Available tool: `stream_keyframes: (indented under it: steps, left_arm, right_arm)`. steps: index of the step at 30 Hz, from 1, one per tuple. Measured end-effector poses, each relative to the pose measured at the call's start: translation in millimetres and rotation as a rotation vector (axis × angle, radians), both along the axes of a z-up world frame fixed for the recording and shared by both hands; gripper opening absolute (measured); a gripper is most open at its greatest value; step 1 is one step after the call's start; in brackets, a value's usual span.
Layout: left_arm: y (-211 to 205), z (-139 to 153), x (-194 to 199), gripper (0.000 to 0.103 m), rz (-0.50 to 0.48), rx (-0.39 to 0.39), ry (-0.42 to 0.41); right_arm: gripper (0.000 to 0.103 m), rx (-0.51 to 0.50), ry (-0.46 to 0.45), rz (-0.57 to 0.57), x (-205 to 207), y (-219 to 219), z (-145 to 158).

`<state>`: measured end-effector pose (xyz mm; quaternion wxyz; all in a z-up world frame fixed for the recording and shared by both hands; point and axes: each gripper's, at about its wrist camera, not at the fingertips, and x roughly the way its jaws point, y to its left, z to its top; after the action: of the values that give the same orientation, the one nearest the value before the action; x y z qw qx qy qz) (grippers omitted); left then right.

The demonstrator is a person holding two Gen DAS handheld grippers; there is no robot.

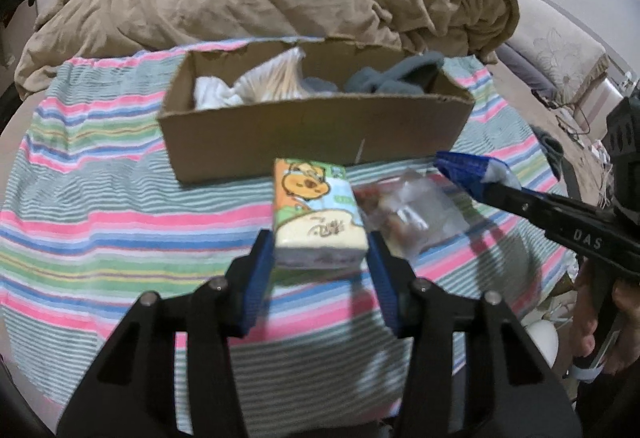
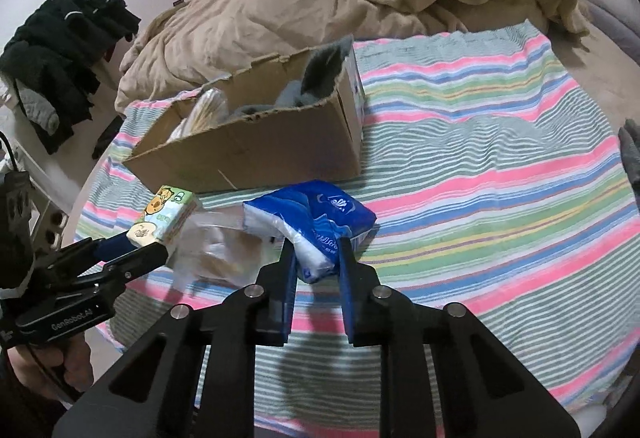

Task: Organize objects
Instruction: 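Grasp the cartoon tissue pack with the left gripper while the right gripper grasps the blue tissue pack, then place both tissue packs into the box and open both grippers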

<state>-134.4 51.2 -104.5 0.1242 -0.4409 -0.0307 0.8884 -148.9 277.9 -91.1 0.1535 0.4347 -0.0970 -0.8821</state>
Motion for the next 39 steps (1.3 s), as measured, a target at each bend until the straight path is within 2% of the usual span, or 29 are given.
stream_keyframes:
  steps: [12,21,27,39]
  left_arm:
    - [-11.5,35.4,16.4,0.048,0.012,0.035,0.059]
    - [-18.6,68.6,21.9,0.048,0.019,0.074,0.117]
    - [-25.6,91.4,13.4,0.048,0.026,0.067,0.169]
    - [-36.7,104.2,-20.9,0.048,0.035,0.053,0.212]
  right_arm:
    - [0.020,-0.026,0.089,0.011,16.5,-0.7,49.6]
    - [0.020,-0.024,0.152,0.041,12.6,-10.2,80.6]
    - [0.020,-0.018,0.195,0.064,-0.8,-21.2,98.7]
    - [0.020,-0.018,0.228,0.096,-38.8,-41.2,111.0]
